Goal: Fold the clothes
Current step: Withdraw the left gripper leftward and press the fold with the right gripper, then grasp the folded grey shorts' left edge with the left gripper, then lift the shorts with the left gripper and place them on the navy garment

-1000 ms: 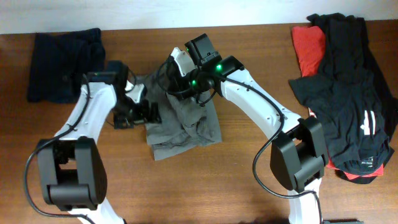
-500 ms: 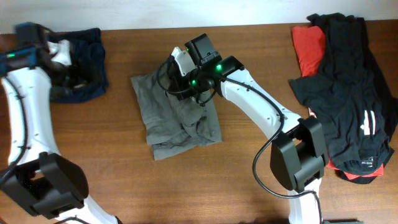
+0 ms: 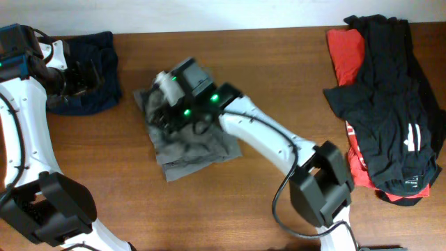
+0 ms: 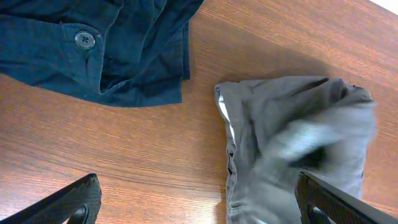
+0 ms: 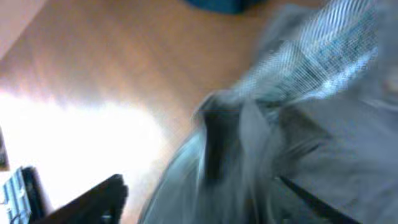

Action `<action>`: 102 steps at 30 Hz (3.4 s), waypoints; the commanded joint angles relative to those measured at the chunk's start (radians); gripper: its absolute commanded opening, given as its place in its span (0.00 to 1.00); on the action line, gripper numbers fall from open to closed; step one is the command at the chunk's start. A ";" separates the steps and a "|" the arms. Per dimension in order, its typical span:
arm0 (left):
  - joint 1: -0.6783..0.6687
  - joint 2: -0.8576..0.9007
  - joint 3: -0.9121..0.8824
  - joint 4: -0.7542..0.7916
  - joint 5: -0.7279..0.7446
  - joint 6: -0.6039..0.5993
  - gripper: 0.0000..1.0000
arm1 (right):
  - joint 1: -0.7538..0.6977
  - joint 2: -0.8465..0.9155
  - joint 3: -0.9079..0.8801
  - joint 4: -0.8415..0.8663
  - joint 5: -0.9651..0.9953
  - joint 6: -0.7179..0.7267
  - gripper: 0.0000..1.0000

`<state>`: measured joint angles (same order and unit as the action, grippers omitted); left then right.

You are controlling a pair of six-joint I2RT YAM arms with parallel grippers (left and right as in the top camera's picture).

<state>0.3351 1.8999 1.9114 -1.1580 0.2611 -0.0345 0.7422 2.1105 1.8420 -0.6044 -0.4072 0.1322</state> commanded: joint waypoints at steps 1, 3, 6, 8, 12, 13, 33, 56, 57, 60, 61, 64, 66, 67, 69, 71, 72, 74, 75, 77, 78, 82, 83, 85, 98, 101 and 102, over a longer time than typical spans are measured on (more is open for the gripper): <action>0.000 -0.002 0.012 0.007 -0.014 -0.006 0.99 | 0.062 -0.011 0.020 0.000 0.012 -0.076 0.86; 0.000 -0.002 0.011 0.006 -0.015 -0.005 0.99 | 0.068 -0.015 0.023 -0.001 0.011 -0.076 0.86; 0.000 -0.002 0.006 0.013 -0.015 -0.005 0.99 | 0.051 -0.041 0.024 0.000 0.012 -0.076 0.85; 0.000 -0.001 0.004 0.014 -0.014 -0.005 0.99 | 0.024 -0.067 0.030 -0.006 0.012 -0.076 0.85; -0.005 -0.001 -0.006 0.010 -0.014 -0.005 0.99 | -0.066 -0.127 0.038 -0.029 0.012 -0.072 0.86; -0.010 -0.001 -0.013 0.009 -0.013 -0.005 0.99 | -0.095 -0.139 0.038 -0.042 0.012 -0.071 0.87; -0.135 -0.001 -0.333 -0.121 0.241 0.274 0.99 | -0.447 -0.150 0.037 -0.365 -0.011 -0.138 1.00; -0.119 0.000 -0.732 0.436 0.257 0.093 0.99 | -0.450 -0.144 0.037 -0.365 -0.010 -0.154 0.99; -0.119 0.000 -0.739 0.446 0.274 0.083 0.99 | -0.450 -0.144 0.037 -0.365 -0.010 -0.154 0.99; -0.126 0.000 -0.760 0.477 0.341 0.071 0.99 | -0.450 -0.144 0.037 -0.365 -0.010 -0.154 0.99; -0.131 0.000 -0.766 0.490 0.354 0.069 0.99 | -0.450 -0.144 0.037 -0.365 -0.010 -0.154 0.99; -0.158 0.000 -0.776 0.537 0.354 0.029 0.99 | -0.450 -0.144 0.037 -0.365 -0.011 -0.154 0.99; -0.183 0.002 -0.779 0.578 0.353 0.009 0.99 | -0.450 -0.144 0.037 -0.365 -0.011 -0.154 0.99; -0.195 0.004 -0.779 0.595 0.353 0.002 0.99 | -0.450 -0.144 0.037 -0.365 -0.011 -0.154 0.99; -0.225 0.016 -0.779 0.639 0.352 -0.019 0.99 | -0.450 -0.144 0.037 -0.369 -0.011 -0.153 0.99; -0.253 0.039 -0.779 0.673 0.352 -0.031 0.99 | -0.450 -0.144 0.037 -0.375 -0.011 -0.153 0.99; -0.263 0.055 -0.779 0.684 0.351 -0.034 0.99 | -0.450 -0.144 0.037 -0.377 -0.011 -0.153 0.99; -0.283 0.095 -0.779 0.703 0.343 -0.044 0.99 | -0.450 -0.144 0.037 -0.387 -0.011 -0.154 0.99; -0.292 0.126 -0.779 0.710 0.342 -0.045 0.99 | -0.450 -0.144 0.037 -0.389 -0.011 -0.154 0.99; -0.299 0.171 -0.779 0.714 0.342 -0.044 0.99 | -0.450 -0.144 0.037 -0.395 -0.011 -0.154 0.99; -0.300 0.193 -0.779 0.717 0.342 -0.044 0.99 | -0.450 -0.144 0.037 -0.396 -0.011 -0.154 0.99; -0.300 0.261 -0.779 0.738 0.332 -0.044 0.99 | -0.450 -0.144 0.037 -0.398 -0.011 -0.154 0.99; -0.300 0.267 -0.779 0.744 0.312 -0.044 0.97 | -0.450 -0.144 0.037 -0.397 -0.011 -0.154 0.99; -0.303 0.278 -0.779 0.766 0.260 -0.044 0.68 | -0.450 -0.144 0.037 -0.395 -0.011 -0.154 0.99; -0.375 0.282 -0.744 0.953 0.223 0.000 0.01 | -0.450 -0.144 0.037 -0.404 -0.010 -0.154 0.99; -0.355 0.279 -0.701 0.891 0.282 -0.008 0.01 | -0.450 -0.144 0.037 -0.406 -0.010 -0.154 0.99; -0.348 0.276 -0.686 0.871 0.301 -0.009 0.01 | -0.450 -0.144 0.037 -0.405 -0.010 -0.154 0.99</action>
<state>-0.0273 2.1040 1.2274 -0.2180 0.6167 -0.0658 0.2913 1.9755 1.8721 -1.0088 -0.4088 -0.0124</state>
